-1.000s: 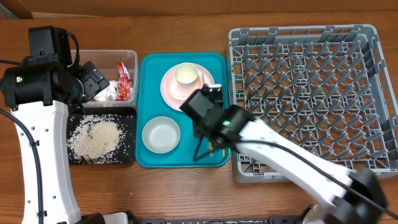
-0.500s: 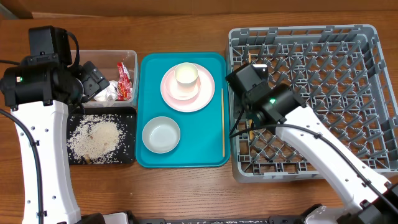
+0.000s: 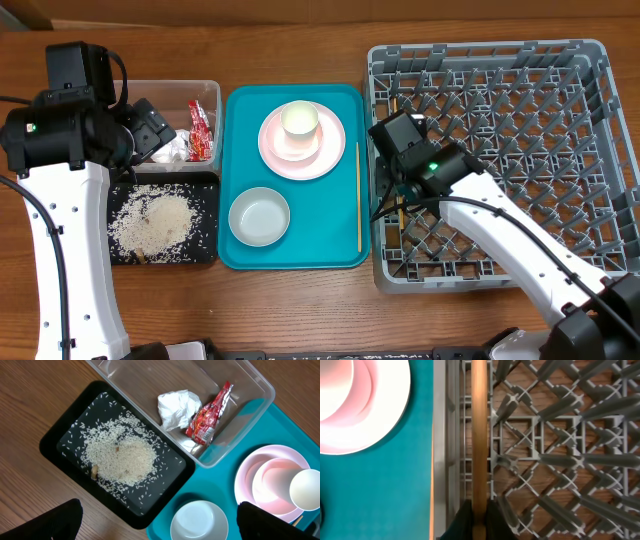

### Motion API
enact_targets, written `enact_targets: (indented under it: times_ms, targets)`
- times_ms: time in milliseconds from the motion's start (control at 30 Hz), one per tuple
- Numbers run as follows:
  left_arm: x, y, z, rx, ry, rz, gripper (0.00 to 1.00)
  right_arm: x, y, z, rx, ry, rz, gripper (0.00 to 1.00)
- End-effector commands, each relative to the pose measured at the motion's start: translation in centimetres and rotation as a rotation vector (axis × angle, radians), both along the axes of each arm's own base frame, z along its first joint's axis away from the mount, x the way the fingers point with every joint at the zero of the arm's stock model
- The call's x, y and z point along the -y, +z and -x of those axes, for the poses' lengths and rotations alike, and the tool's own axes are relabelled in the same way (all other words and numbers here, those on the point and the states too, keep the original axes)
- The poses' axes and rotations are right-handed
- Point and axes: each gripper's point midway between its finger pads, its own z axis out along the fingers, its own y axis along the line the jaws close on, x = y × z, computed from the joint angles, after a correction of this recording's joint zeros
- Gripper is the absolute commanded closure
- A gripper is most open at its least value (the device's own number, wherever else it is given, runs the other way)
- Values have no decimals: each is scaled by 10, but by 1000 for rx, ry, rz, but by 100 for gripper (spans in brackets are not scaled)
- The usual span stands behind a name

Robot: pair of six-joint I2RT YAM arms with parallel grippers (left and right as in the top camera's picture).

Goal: Sort waste into correct bins and load items into the dishwasher
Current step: 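Lift the chopstick and insert it upright into the gray rack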

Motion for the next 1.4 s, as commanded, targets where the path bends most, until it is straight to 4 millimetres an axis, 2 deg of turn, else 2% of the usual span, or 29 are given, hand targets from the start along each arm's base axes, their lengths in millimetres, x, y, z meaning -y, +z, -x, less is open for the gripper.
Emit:
enact_targets:
  times_ms: [0, 233, 400, 467, 867, 967, 1067, 1167, 1233, 1267, 1367]
  targets:
    - [-1, 1, 0, -1, -7, -7, 0, 3, -12, 2, -8, 3, 8, 94]
    - [1, 1, -1, -1, -13, -7, 0, 3, -23, 2, -1, 3, 4, 89]
    - [1, 0, -1, -1, -13, -7, 0, 3, -23, 2, -1, 3, 4, 89]
    - [1, 0, -1, -1, -14, -7, 0, 3, -23, 2, -1, 3, 4, 85]
    - [0, 0, -1, -2, -12, -7, 0, -1, -24, 4, -12, 12, -12, 84]
    - [0, 0, -1, -2, -12, -7, 0, -4, -11, -2, 7, 48, -7, 81]
    - [0, 0, -1, -2, -12, -7, 0, -9, 24, -9, 31, 74, -10, 78]
    - [0, 0, -1, -2, -12, -7, 0, -25, 59, -8, 36, 108, -66, 77]
    - [0, 0, -1, -2, -12, -7, 0, -50, 78, 1, 18, 174, -166, 77]
    - [0, 0, -1, -2, -12, -7, 0, -57, 81, 4, 11, 193, -193, 77]
    - [0, 0, -1, -2, -12, -7, 0, -94, 83, 24, -50, 234, -334, 74]
